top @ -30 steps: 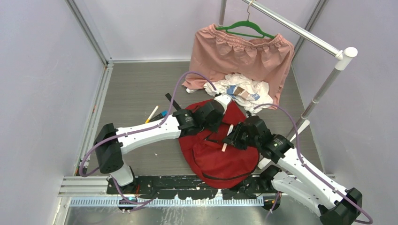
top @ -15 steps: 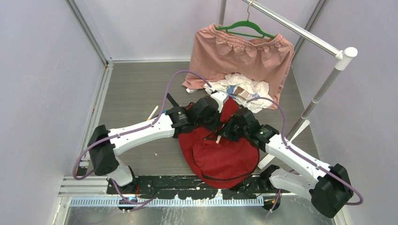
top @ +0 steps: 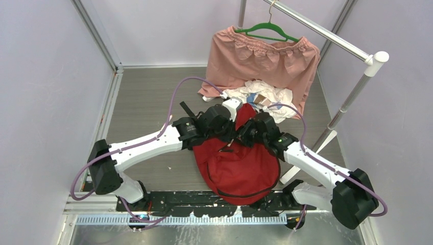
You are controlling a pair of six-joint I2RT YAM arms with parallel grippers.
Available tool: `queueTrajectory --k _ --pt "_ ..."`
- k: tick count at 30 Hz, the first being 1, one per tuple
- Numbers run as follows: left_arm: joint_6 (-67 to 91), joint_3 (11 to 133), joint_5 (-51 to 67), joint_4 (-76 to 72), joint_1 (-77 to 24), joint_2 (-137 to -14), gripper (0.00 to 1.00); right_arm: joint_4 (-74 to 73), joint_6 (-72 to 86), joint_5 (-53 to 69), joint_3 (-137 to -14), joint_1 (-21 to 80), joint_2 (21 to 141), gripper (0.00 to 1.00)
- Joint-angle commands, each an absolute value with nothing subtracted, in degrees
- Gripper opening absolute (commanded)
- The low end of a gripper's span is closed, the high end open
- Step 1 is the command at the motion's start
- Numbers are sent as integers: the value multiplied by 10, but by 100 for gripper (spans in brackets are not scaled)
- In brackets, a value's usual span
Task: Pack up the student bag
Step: Place the stationery in the student bag.
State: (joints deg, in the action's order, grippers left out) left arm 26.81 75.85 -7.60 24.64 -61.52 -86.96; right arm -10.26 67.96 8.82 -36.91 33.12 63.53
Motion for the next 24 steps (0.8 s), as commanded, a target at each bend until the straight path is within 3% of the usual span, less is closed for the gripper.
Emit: queueTrajectory --k 1,2,3,5,16,19,21,24 --pt "283 764 -11 198 -626 -838 0 -33 699 28 -372 325 615 42" --pt "285 763 -9 198 -626 -839 0 -35 692 24 -375 324 613 57" --pt "286 764 -9 199 -626 -839 0 -45 682 29 -384 324 612 65" --pt "286 762 -12 198 -626 -837 0 -73 669 36 -398 325 603 72" --pt "284 763 -21 190 -625 -852 0 -228 661 -18 -364 324 430 72" --pt "282 768 -16 189 -625 -857 0 -256 657 -45 -360 324 394 68" --pt "280 770 -12 192 -624 -859 0 -284 651 -66 -361 324 375 58" --pt "266 773 -3 208 -625 -859 1 -323 638 -90 -367 324 353 52"
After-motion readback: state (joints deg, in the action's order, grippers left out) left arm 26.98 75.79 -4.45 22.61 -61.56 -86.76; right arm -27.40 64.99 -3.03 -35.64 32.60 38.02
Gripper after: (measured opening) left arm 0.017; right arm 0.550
